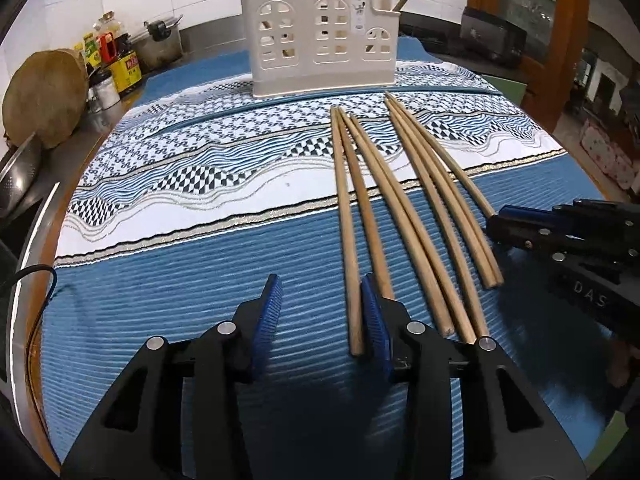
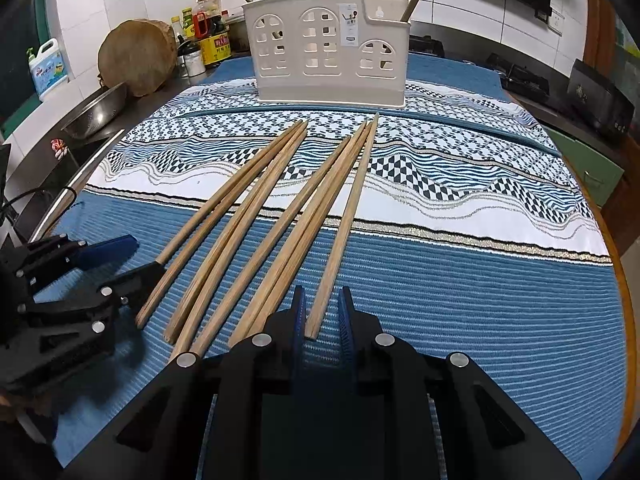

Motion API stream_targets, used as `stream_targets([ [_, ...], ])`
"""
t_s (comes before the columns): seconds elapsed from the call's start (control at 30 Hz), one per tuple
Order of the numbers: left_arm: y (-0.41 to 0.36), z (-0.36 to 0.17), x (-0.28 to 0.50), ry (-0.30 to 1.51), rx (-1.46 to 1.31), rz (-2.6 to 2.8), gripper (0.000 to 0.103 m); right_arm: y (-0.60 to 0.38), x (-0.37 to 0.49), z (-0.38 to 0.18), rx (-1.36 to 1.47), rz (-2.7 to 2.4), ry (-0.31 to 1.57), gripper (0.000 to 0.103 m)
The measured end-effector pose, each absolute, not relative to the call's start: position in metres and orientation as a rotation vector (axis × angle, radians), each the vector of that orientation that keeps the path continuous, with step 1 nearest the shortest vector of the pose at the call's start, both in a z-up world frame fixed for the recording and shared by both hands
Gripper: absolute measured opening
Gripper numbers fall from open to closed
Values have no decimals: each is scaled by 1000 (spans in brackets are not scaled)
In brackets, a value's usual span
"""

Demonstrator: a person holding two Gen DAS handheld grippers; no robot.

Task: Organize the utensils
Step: 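Return the left gripper to the chopsticks and grasp one while the right gripper grasps another, then lift both held chopsticks and carry them over the white holder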

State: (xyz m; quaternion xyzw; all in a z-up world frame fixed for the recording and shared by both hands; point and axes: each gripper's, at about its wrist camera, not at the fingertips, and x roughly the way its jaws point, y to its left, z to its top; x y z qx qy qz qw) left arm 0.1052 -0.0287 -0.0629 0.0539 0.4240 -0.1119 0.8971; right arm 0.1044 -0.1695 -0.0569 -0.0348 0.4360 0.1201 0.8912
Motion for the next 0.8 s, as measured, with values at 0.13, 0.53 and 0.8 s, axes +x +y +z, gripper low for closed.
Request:
stream_targets([
  [0.13, -28, -63, 107, 878, 76, -239, 26, -169, 105, -58, -84, 236, 893, 11],
  [0.53, -32, -65, 109, 878, 59, -277, 14, -184, 97, -39, -43, 219, 832, 8],
  [0.8, -29, -61, 112, 880, 40, -299, 6, -192, 90, 0, -40, 226, 734, 7],
])
